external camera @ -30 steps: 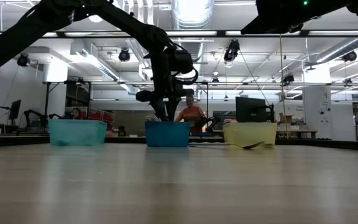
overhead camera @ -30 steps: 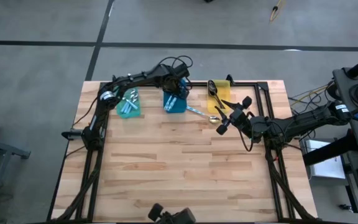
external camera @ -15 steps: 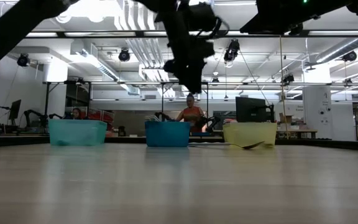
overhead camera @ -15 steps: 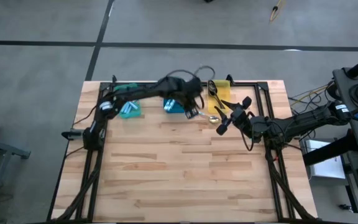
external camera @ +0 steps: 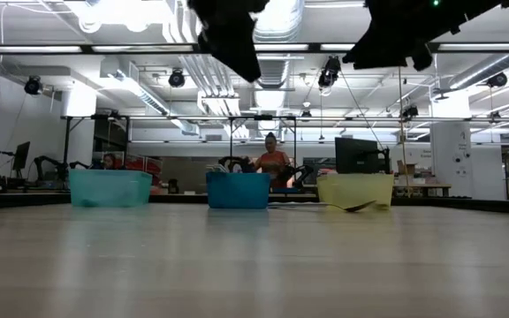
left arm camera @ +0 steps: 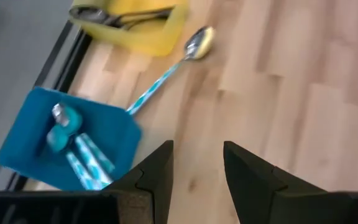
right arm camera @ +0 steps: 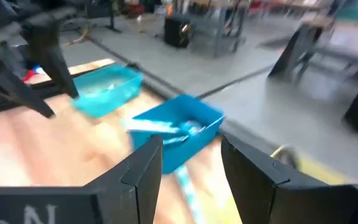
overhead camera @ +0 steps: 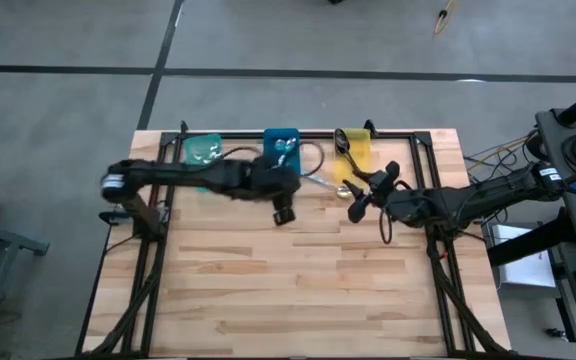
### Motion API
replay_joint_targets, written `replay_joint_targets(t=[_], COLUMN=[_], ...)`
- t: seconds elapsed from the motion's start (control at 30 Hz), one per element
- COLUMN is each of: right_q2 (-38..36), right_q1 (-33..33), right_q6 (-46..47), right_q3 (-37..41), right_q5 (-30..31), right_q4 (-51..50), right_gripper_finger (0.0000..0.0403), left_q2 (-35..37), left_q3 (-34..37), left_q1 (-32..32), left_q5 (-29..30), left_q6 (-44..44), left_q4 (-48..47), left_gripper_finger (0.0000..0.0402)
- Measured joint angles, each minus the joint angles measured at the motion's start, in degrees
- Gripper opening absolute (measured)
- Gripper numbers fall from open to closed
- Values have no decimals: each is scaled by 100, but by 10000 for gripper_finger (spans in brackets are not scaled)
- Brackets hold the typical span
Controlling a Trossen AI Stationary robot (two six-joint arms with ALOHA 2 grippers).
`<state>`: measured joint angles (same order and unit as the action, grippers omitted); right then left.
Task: Sort silverware by color (type)
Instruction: Put the white-blue spoon into the blue bin
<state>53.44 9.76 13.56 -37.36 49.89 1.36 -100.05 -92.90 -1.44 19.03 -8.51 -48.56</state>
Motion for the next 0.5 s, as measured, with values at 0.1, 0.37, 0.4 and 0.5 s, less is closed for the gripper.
replay_joint_targets(t=[0.1, 0.37, 0.4, 0.5], right_q2=[2, 54, 98, 332], right_q1=[-16, -350, -409, -587], right_q6=[848, 2153, 2253, 2580], right_q3=[0, 2, 2, 2], right_q5=[-278, -1128, -1244, -1595], right_q4=[-308, -504, -520, -550], right_gripper_finger=[155, 155, 155, 155], left_q2=[589, 1606, 1698, 1889], left_q3=[778, 2203, 2385, 2837], left_q1=[275, 762, 802, 855], left_q5=[-2, 15, 14, 9], left_q6=[-16, 20, 71, 262], left_q4=[667, 2630, 2937, 3817], left_gripper_finger=[120, 120, 120, 120])
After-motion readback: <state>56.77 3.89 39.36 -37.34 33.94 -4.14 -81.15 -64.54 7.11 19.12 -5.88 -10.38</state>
